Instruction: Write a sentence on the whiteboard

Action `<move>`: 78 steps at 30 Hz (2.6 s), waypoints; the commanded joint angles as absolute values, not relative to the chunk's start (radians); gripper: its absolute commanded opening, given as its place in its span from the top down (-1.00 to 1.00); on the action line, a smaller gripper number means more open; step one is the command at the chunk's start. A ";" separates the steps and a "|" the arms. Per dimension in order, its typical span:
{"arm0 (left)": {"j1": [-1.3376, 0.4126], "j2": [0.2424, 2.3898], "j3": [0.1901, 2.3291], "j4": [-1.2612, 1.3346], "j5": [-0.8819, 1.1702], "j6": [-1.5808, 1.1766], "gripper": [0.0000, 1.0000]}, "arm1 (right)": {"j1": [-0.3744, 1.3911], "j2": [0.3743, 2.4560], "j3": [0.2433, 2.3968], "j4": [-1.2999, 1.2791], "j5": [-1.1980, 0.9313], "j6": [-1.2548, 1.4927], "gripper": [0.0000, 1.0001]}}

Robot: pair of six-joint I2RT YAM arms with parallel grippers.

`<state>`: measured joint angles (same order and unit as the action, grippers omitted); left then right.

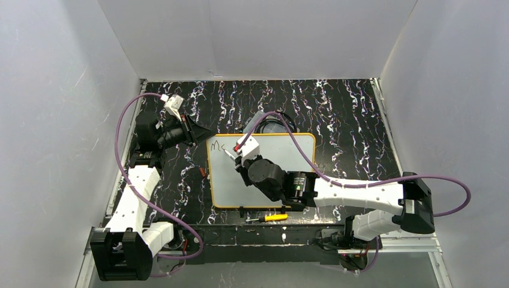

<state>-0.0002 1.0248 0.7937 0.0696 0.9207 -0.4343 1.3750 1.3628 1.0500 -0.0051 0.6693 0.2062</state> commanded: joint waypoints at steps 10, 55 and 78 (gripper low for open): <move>-0.017 1.012 0.796 0.042 0.992 -0.430 0.69 | 1.368 1.346 1.079 0.030 0.755 0.160 0.97; -0.024 0.998 0.787 0.037 0.991 -0.424 0.69 | 1.376 1.292 1.051 0.078 0.688 0.125 0.97; -0.024 0.996 0.788 0.038 0.993 -0.420 0.69 | 1.376 1.338 1.057 -0.038 0.757 0.195 0.97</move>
